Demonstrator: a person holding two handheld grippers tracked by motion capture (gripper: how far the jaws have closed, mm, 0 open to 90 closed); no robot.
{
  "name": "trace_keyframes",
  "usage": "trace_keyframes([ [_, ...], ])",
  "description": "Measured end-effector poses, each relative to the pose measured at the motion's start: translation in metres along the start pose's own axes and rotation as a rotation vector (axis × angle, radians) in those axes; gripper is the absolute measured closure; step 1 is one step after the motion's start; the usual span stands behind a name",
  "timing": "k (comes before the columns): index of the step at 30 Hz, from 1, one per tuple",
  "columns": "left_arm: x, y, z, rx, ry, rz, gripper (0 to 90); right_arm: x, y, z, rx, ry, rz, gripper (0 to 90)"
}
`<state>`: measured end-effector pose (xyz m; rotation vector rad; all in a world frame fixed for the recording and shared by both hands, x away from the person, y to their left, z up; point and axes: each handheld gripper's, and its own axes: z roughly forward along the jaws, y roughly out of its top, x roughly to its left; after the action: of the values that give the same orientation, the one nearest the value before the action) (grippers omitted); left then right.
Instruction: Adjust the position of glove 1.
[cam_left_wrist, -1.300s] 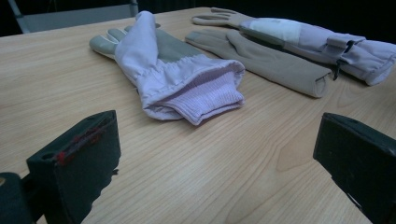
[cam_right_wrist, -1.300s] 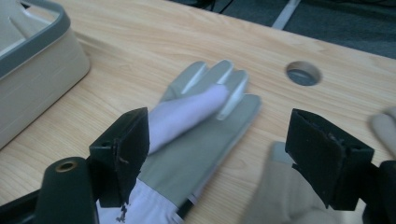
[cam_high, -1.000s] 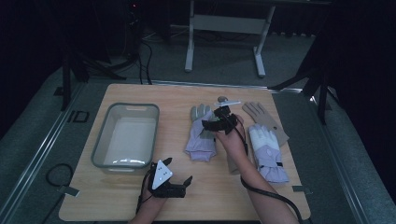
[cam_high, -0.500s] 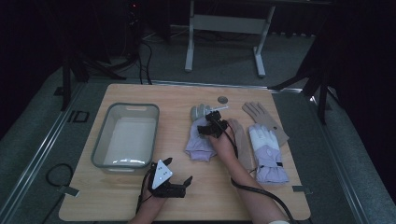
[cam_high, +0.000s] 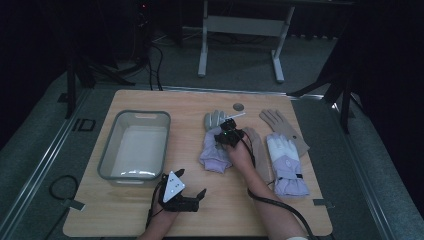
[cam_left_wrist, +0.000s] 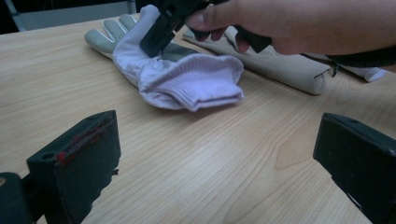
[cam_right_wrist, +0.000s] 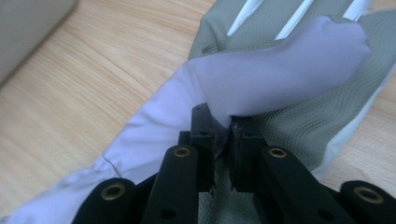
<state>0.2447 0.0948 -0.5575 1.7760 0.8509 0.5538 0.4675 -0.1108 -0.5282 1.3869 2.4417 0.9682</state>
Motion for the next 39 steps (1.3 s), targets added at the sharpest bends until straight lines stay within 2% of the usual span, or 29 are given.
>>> trace_keyframes([
  [3,0.0,0.0,0.0,0.0,0.0,-0.002,0.9,0.001,0.001,-0.011,-0.014,0.017,-0.009,83.8],
  [5,0.0,0.0,0.0,0.0,0.0,0.0,0.9,0.005,0.001,-0.022,-0.018,0.02,-0.037,84.1],
  [9,0.0,0.0,0.0,-0.004,-0.001,0.001,0.9,0.014,0.003,-0.048,-0.035,0.002,-0.088,84.5],
  [12,0.0,0.0,0.0,-0.003,0.002,0.0,0.9,0.019,0.004,-0.069,-0.04,0.001,-0.104,84.6],
  [13,0.0,0.0,0.0,-0.004,0.002,-0.003,0.9,0.021,0.002,-0.083,-0.062,0.009,-0.112,84.6],
  [14,0.0,0.0,0.0,-0.004,0.002,-0.003,0.9,0.021,0.002,-0.083,-0.062,0.009,-0.112,84.6],
  [15,0.0,0.0,0.0,-0.004,0.003,-0.004,0.9,0.024,-0.002,-0.094,-0.07,0.007,-0.117,84.6],
  [19,0.0,0.0,0.0,-0.005,0.004,-0.007,0.9,0.029,-0.014,-0.105,-0.067,-0.001,-0.132,84.6],
  [21,0.0,0.0,0.0,-0.005,0.005,-0.007,0.9,0.03,-0.022,-0.109,-0.065,0.011,-0.11,84.5],
  [22,0.0,0.0,0.0,-0.005,0.005,-0.007,0.9,0.03,-0.022,-0.109,-0.065,0.011,-0.11,84.5],
  [23,0.0,0.0,0.0,-0.005,0.005,-0.007,0.9,0.035,-0.032,-0.105,-0.067,-0.017,-0.139,84.5],
  [25,0.0,0.0,0.0,-0.007,0.007,-0.006,0.9,0.037,-0.036,-0.098,-0.059,-0.004,-0.146,84.5],
  [27,0.0,0.0,0.0,-0.007,0.007,-0.003,0.9,0.038,-0.038,-0.093,-0.057,-0.021,-0.162,84.5],
  [28,0.0,0.0,0.0,-0.006,0.006,-0.004,0.9,0.038,-0.04,-0.082,-0.028,-0.031,-0.177,84.4],
  [32,0.0,0.0,0.0,-0.008,0.007,-0.008,0.9,0.036,-0.04,-0.069,-0.014,-0.036,-0.161,84.4],
  [34,0.0,0.0,0.0,-0.008,0.005,-0.007,1.0,0.033,-0.039,-0.063,-0.007,-0.014,-0.14,84.2],
  [39,0.0,0.0,0.0,-0.006,0.004,-0.002,0.9,0.026,-0.041,-0.045,0.005,-0.033,-0.111,83.4],
])
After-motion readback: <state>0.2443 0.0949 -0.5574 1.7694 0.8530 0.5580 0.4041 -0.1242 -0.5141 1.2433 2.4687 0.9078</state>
